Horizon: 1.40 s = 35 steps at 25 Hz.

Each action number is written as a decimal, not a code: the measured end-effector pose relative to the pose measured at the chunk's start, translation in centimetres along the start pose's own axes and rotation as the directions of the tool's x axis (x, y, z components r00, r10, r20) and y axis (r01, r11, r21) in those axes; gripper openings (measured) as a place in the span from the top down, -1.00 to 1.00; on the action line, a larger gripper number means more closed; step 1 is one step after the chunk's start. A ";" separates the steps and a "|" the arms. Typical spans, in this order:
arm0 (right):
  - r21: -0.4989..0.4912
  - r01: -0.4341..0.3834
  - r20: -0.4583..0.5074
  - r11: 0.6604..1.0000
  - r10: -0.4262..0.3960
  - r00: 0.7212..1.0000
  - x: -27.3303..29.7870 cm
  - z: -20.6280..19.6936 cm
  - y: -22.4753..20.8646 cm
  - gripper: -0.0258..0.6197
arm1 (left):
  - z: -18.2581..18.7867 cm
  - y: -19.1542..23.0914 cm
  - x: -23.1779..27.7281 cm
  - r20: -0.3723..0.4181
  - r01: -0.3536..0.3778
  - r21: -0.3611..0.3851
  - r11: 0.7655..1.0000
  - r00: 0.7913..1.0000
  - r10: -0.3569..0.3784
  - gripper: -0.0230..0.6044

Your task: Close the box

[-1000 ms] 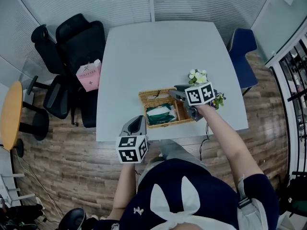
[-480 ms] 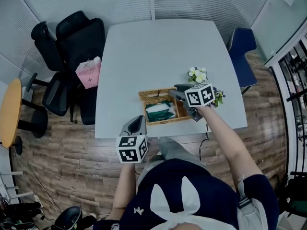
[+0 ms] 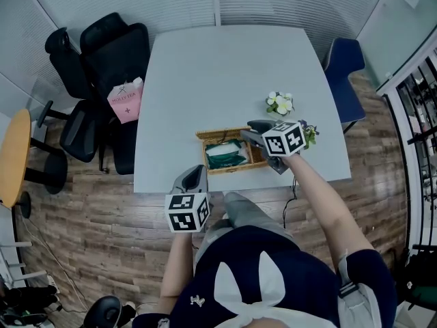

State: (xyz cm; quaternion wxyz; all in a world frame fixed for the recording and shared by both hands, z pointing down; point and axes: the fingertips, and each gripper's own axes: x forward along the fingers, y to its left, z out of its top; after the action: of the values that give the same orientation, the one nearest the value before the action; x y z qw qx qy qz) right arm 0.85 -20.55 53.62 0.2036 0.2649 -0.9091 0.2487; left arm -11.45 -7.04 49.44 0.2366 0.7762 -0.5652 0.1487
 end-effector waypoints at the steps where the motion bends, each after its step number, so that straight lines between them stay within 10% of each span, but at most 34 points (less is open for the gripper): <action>1: -0.004 0.000 -0.001 1.000 0.000 1.000 -0.1 -0.1 0.1 0.39 | 0.0 -0.1 -0.1 0.001 0.000 0.000 1.000 1.000 0.000 0.85; 35: -0.260 0.024 -0.096 0.965 -0.050 0.994 -1.3 -6.0 2.7 0.33 | -1.5 -1.1 -0.9 -0.014 0.001 0.010 1.000 1.000 -0.001 0.85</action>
State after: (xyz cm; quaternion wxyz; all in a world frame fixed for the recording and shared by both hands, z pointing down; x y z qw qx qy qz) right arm 1.72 -14.73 56.84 0.2868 0.2400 -0.9172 0.1374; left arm -10.60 -5.22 50.07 0.2366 0.7767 -0.5623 0.1567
